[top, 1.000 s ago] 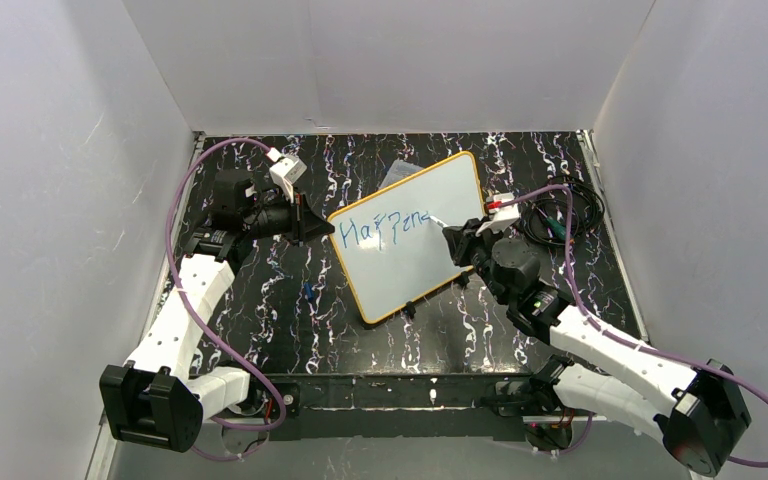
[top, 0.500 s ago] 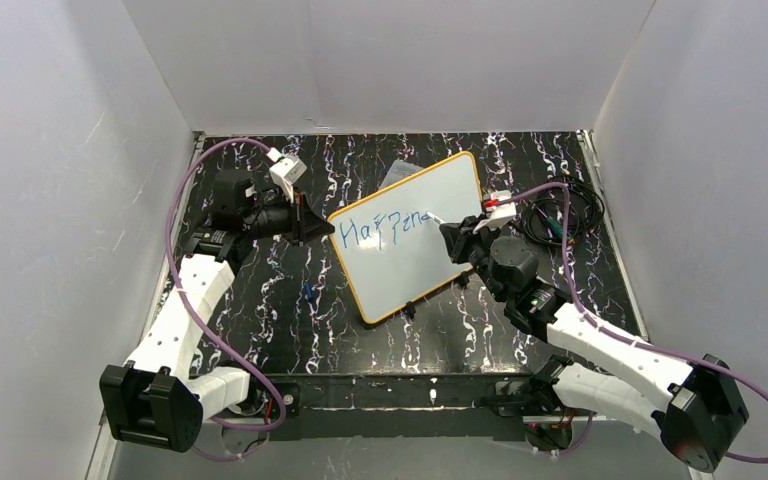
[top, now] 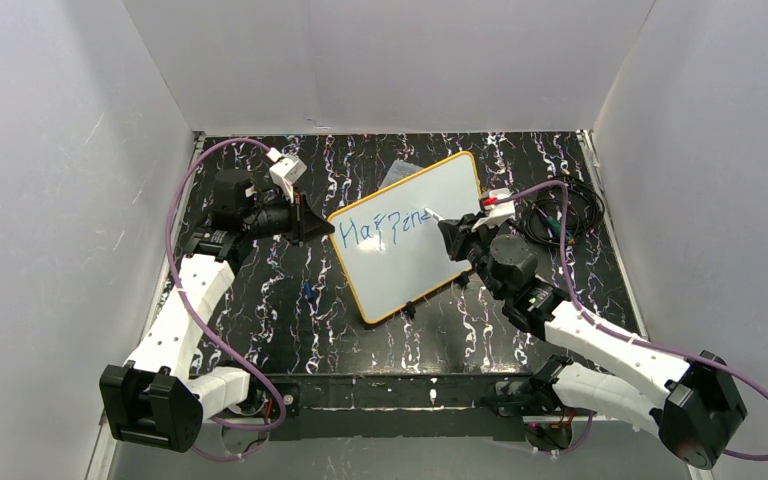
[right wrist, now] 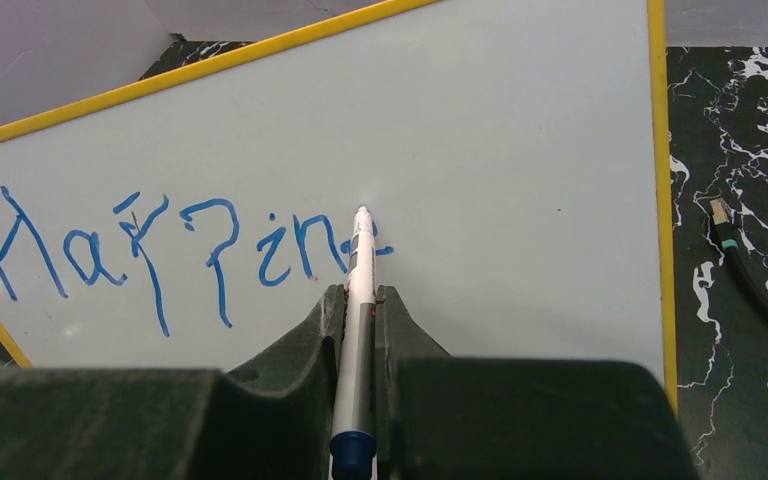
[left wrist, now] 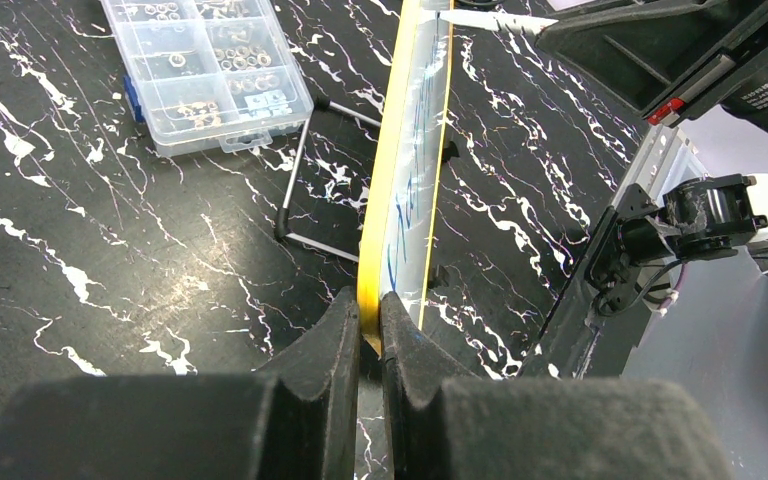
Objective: Write a sentence on the whiteboard
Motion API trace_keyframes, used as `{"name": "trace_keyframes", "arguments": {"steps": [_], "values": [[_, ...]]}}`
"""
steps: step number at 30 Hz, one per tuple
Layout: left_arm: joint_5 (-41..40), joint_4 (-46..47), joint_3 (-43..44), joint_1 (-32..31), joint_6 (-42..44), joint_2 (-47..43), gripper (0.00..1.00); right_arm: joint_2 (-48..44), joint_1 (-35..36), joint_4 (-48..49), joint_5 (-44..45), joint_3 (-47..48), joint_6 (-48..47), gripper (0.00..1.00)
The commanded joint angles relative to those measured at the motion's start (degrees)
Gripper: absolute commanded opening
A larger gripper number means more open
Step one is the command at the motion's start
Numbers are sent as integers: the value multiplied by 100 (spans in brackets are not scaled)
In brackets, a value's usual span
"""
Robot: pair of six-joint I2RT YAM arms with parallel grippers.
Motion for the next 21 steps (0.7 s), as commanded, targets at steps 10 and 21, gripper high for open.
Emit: {"name": "trace_keyframes", "arguments": {"steps": [10,21], "values": [[246,-20,-24,-45,197,-136,0,-53,-26,90,-261,124,98,1],[254,-20,-25,-46,194,-136,0,-227,-27,-188,-158,-210,364,1]]}}
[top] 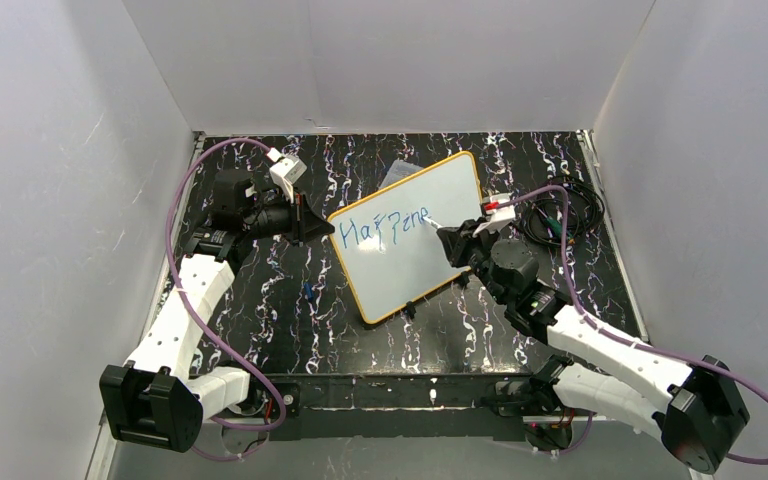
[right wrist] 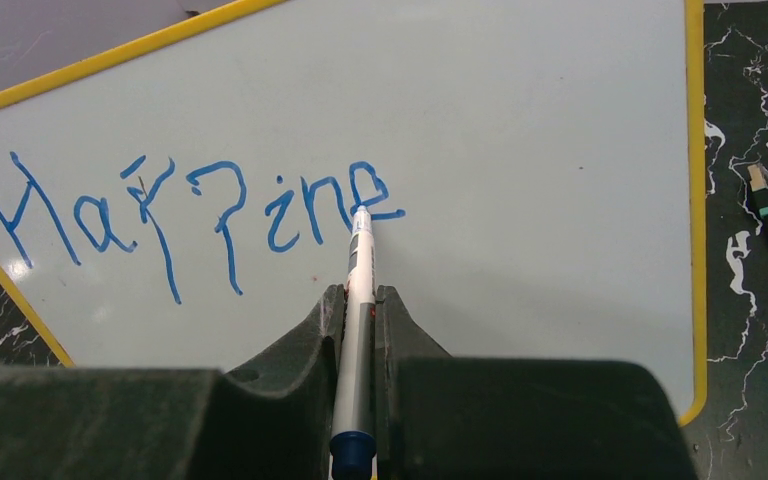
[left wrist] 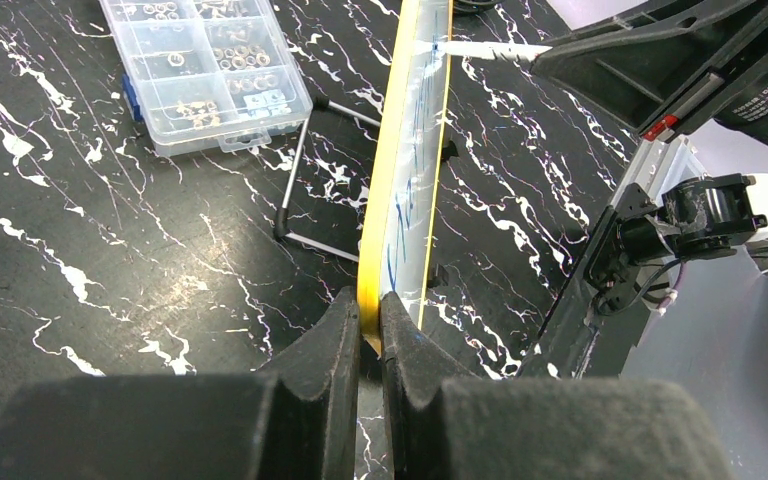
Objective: Write a sentence on the whiteboard
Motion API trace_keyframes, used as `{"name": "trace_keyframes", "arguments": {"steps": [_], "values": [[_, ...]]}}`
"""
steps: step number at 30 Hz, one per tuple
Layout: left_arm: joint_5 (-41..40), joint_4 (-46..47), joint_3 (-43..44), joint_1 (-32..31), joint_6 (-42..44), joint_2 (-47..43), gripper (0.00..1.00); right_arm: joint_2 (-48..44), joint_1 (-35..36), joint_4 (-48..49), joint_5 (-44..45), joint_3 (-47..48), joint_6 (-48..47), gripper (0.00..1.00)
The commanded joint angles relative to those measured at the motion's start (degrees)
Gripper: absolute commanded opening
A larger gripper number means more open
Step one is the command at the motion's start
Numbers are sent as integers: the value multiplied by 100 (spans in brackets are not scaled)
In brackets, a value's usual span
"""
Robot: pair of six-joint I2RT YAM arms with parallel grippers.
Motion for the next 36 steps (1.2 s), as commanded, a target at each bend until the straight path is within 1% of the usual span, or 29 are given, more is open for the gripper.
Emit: {"name": "trace_keyframes", "arguments": {"steps": [1,8,13,16,27,36], "values": [[243,-11,-24,-48,195,-141,0,-84,-20,-55,70,-73,99,1],[234,-11,-25,-46,196,-139,0,-177,-20,-39,71,-26,72,1],[242,-11,-24,-42,198,-140,0,-417,-24,-104,439,122,-90,1],[245,-11,-24,-46,195,-136,0,-370,-41,-16,557,212,-252,1],[261,-11,-24,-47,196,-141,0,-25,-212,393,448,389,-460,1],[261,-11,-29,-48,193,-137,0,167,-237,458,200,463,-521,1]]}}
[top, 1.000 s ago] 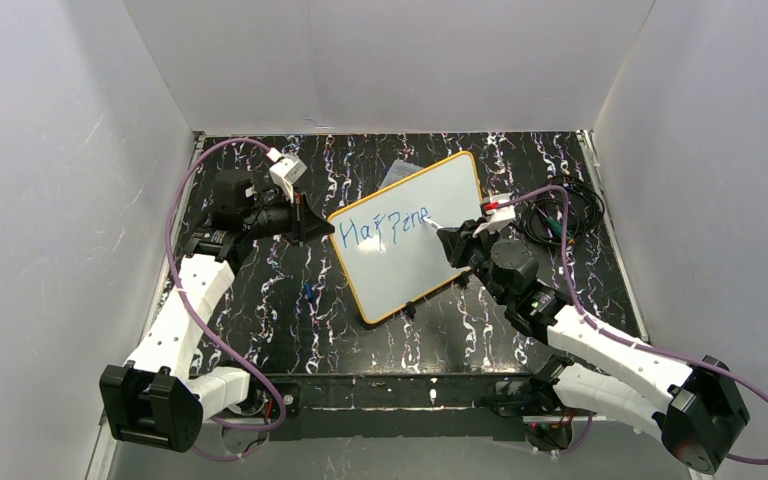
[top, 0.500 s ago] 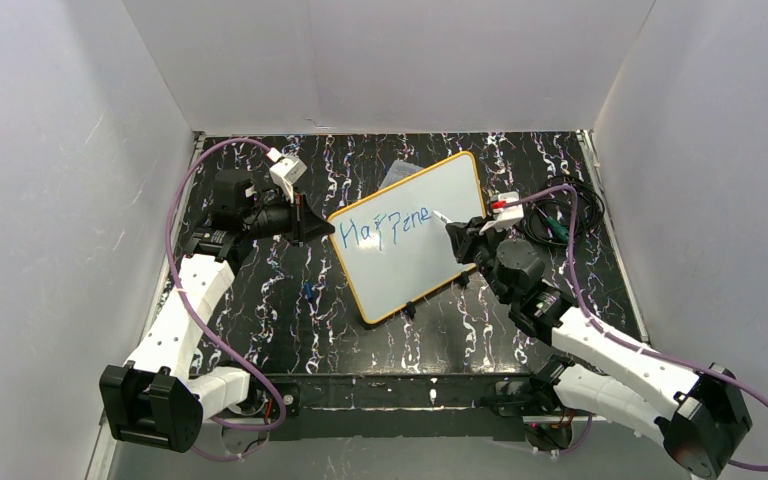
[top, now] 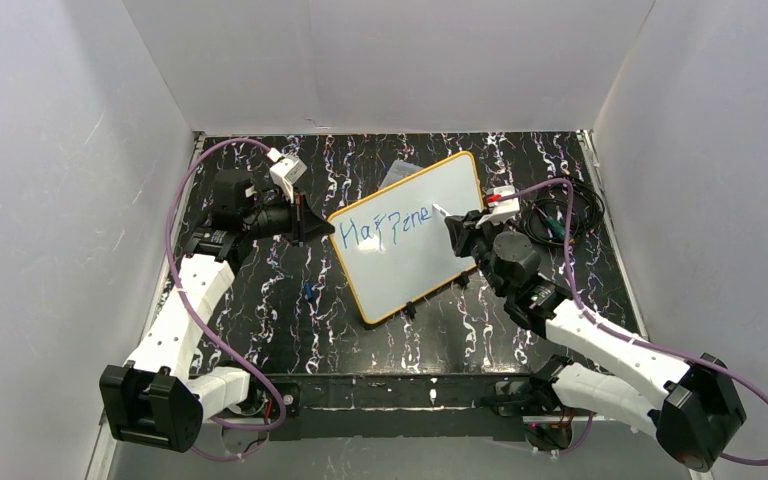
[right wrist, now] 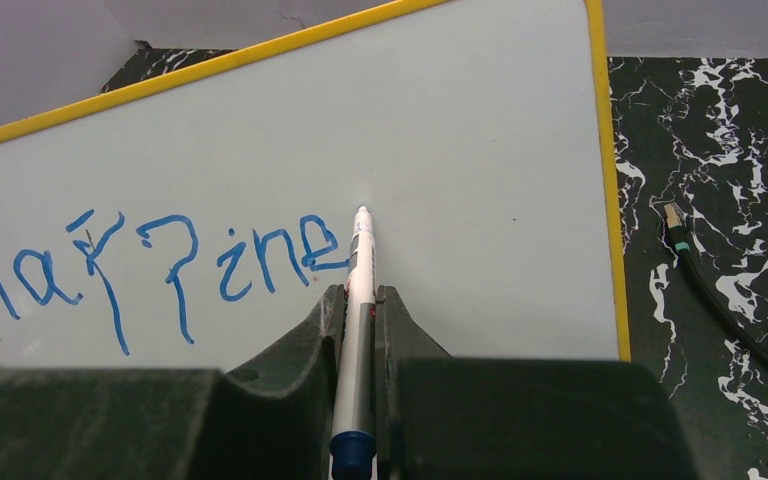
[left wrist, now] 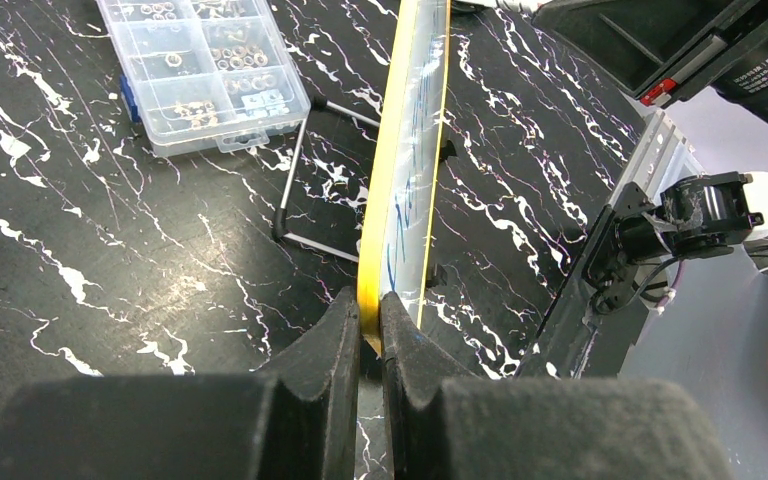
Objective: Write a sentence on the whiteboard
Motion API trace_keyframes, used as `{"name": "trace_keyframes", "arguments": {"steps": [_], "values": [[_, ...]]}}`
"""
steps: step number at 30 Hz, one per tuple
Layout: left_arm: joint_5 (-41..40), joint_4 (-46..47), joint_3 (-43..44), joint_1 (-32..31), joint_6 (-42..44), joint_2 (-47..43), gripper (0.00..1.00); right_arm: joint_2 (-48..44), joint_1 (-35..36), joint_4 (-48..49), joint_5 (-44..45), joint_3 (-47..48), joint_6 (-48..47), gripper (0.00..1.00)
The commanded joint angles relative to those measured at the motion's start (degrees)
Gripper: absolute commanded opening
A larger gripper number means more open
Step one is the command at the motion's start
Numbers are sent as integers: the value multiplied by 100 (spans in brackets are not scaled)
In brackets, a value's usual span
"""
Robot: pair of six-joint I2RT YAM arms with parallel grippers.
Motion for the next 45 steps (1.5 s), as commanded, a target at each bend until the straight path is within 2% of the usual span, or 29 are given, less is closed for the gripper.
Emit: {"name": "trace_keyframes", "arguments": {"steps": [1,12,23,28,38,45], "values": [[235,-10,-24,-46,193,-132,0,68,-43,368,-168,301,-63,1],[243,-11,-15,-46,194,-121,0,-179,-35,74,-443,-135,393,1],[235,-11,-28,-46,193,-118,0,-257,-36,-235,258,-146,413,1],[234,-11,-19,-45,198,-119,0,-284,-38,-419,172,-171,431,1],[246,-11,-15,-50,191,-127,0,-336,-24,-310,-492,-252,509,1],[243,-11,-21,-46,188,-130,0,-737,-19,-127,-122,-240,544,1]]}}
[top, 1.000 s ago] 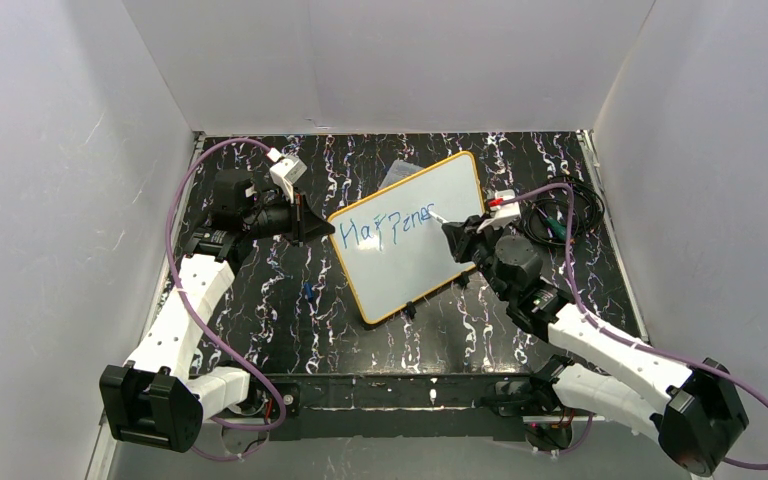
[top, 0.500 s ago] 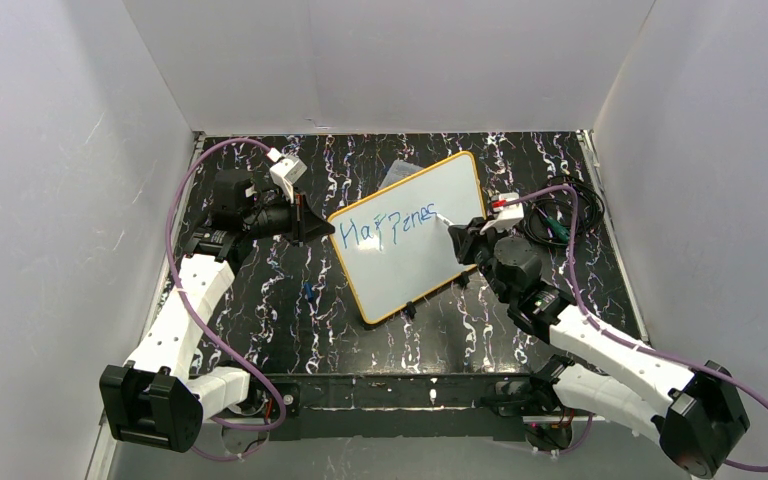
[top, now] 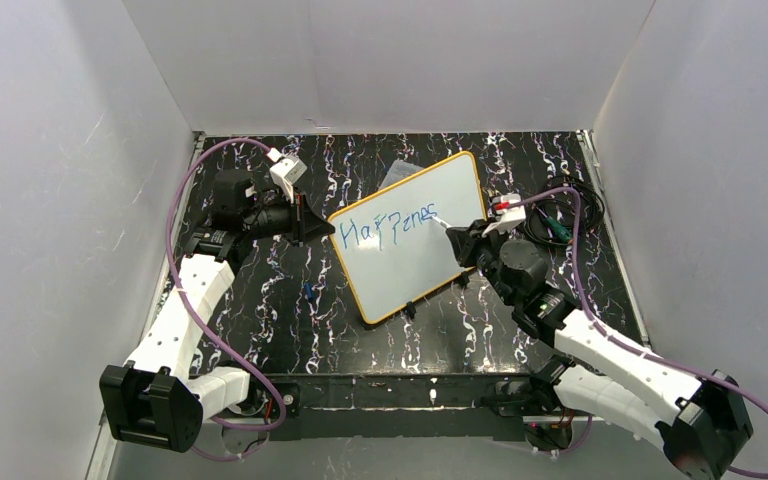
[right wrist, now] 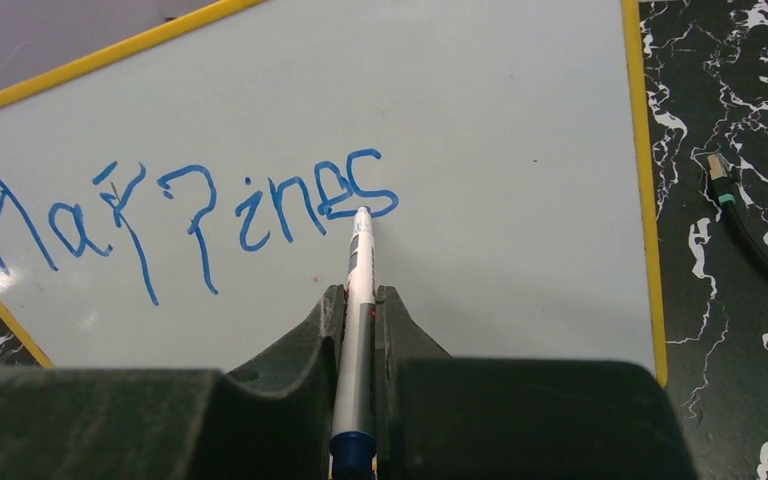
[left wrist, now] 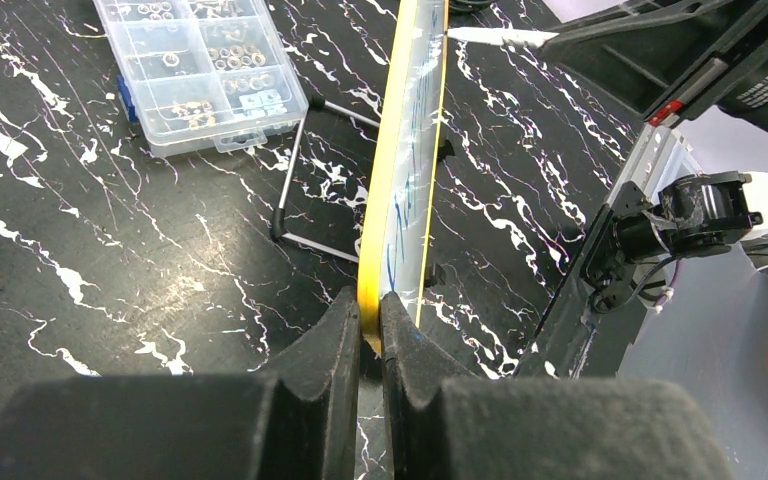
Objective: Write a sentence on the whiteboard
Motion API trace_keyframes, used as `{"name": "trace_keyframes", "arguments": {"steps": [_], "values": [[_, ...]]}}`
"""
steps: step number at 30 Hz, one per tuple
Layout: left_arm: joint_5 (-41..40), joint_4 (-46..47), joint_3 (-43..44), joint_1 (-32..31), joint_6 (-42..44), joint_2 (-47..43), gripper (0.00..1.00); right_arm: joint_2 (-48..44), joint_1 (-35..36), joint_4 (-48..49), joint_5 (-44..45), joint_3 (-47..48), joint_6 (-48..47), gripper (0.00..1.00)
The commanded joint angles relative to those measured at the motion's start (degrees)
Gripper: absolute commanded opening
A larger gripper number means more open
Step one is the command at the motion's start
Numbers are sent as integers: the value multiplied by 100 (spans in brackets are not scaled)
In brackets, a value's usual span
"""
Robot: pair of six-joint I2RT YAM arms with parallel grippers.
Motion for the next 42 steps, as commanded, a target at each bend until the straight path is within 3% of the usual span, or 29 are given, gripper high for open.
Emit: {"name": "trace_keyframes", "arguments": {"steps": [1,6,18,42], "values": [[235,-9,-16,-42,185,-124,0,-403,9,347,443,-13,46,1],[235,-9,-26,-46,191,-129,0,-267,-4,486,792,146,-246,1],[226,-9,-24,-46,195,-129,0,112,-75,1135,627,276,-523,1],[251,0,-9,-44,184,-108,0,207,-114,743,304,65,-408,1]]}}
